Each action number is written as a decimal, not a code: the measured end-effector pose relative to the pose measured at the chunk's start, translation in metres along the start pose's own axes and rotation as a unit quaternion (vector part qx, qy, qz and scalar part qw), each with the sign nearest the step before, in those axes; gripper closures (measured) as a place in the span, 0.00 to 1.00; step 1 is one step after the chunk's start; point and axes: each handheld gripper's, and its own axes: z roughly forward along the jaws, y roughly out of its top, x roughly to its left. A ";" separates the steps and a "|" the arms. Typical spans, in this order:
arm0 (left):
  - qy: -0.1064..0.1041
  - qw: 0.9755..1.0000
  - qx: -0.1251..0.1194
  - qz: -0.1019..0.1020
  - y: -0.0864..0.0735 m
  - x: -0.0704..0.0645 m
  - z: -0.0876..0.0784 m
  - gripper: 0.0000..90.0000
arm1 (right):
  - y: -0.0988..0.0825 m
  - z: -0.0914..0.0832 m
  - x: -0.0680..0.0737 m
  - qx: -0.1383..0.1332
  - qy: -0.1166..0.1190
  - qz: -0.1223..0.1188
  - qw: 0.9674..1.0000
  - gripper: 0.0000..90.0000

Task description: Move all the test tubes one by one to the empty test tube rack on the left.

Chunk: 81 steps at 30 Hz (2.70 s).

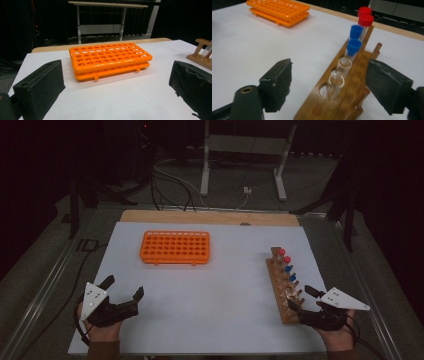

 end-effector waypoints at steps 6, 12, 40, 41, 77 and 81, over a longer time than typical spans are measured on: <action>0.000 1.000 0.004 0.004 -0.001 -0.001 0.002 0.01 | -0.008 0.006 0.002 0.016 -0.001 -0.008 1.000 0.59; 0.001 1.000 0.006 0.005 -0.001 -0.001 0.002 0.01 | -0.009 0.010 0.001 0.017 -0.005 -0.014 1.000 0.77; -0.003 1.000 0.014 0.013 -0.002 -0.004 0.004 0.01 | 0.001 0.007 0.000 0.008 0.003 0.003 1.000 0.84; -0.002 1.000 0.015 0.014 -0.002 -0.004 0.004 0.01 | 0.002 0.006 0.000 0.007 0.004 0.003 1.000 0.84; -0.077 0.994 0.043 0.059 0.017 -0.047 0.042 0.01 | 0.072 0.014 0.019 -0.037 0.070 -0.016 0.997 0.84; -0.099 0.993 0.035 0.061 0.026 -0.062 0.053 0.01 | 0.080 0.024 0.027 -0.034 0.083 -0.018 0.996 0.84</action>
